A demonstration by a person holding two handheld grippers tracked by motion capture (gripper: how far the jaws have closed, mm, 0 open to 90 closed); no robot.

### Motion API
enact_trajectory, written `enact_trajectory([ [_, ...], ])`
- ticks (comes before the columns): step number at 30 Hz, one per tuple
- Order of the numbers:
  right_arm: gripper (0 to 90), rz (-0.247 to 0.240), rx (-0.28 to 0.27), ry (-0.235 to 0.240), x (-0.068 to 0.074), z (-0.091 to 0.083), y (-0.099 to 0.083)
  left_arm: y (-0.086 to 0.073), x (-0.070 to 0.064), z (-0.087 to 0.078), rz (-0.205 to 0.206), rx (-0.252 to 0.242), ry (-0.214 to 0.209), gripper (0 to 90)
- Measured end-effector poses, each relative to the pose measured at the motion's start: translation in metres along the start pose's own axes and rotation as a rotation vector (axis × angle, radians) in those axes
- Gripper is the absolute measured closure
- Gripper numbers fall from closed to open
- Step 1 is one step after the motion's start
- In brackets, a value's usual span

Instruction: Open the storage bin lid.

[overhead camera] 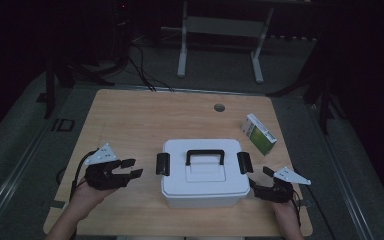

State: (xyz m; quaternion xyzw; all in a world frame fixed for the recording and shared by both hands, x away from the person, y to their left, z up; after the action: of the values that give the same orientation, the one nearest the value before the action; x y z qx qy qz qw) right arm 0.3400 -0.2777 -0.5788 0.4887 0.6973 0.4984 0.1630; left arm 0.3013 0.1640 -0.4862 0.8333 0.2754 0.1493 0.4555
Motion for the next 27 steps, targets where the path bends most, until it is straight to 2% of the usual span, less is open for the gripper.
enact_trajectory([
  [2, 13.8, 0.003, -0.001, 0.001, 0.0, 0.0, 0.0, 0.004, 0.0, -0.001, 0.006, -0.001, -0.009, 50.8],
  [6, 13.8, 0.008, 0.014, 0.007, 0.0, 0.001, -0.003, 0.02, -0.004, -0.003, 0.06, 0.033, -0.035, 50.8],
  [8, 13.8, 0.009, 0.017, 0.005, 0.0, 0.001, -0.004, 0.027, -0.007, -0.003, 0.081, 0.045, -0.058, 50.8],
  [13, 13.9, 0.006, 0.023, 0.013, 0.0, 0.002, -0.005, 0.042, -0.011, -0.004, 0.118, 0.073, -0.077, 50.8],
  [14, 13.9, 0.006, 0.023, 0.013, 0.0, 0.002, -0.005, 0.042, -0.011, -0.004, 0.118, 0.073, -0.077, 50.9],
  [18, 13.8, 0.007, 0.021, 0.013, 0.0, 0.001, -0.005, 0.057, -0.015, -0.003, 0.17, 0.125, -0.06, 50.9],
  [21, 13.9, 0.008, 0.024, 0.013, 0.0, 0.002, -0.005, 0.061, -0.016, -0.002, 0.177, 0.14, -0.062, 50.9],
  [27, 13.8, 0.006, 0.03, 0.02, 0.0, 0.002, -0.006, 0.073, -0.02, 0.002, 0.228, 0.177, -0.075, 50.9],
])
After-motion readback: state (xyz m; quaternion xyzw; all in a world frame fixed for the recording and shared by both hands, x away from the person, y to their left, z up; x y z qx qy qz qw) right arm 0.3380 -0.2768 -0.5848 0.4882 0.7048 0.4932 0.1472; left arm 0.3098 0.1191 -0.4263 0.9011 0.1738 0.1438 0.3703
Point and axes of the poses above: each handheld gripper's, and its own axes: z roughly forward along the jaws, y roughly out of its top, x roughly to its left, the point moved 7 cm from there along z, roughly forward along the jaws, and after that the axes turned 10 degrees about z, right-handed, at the moved point
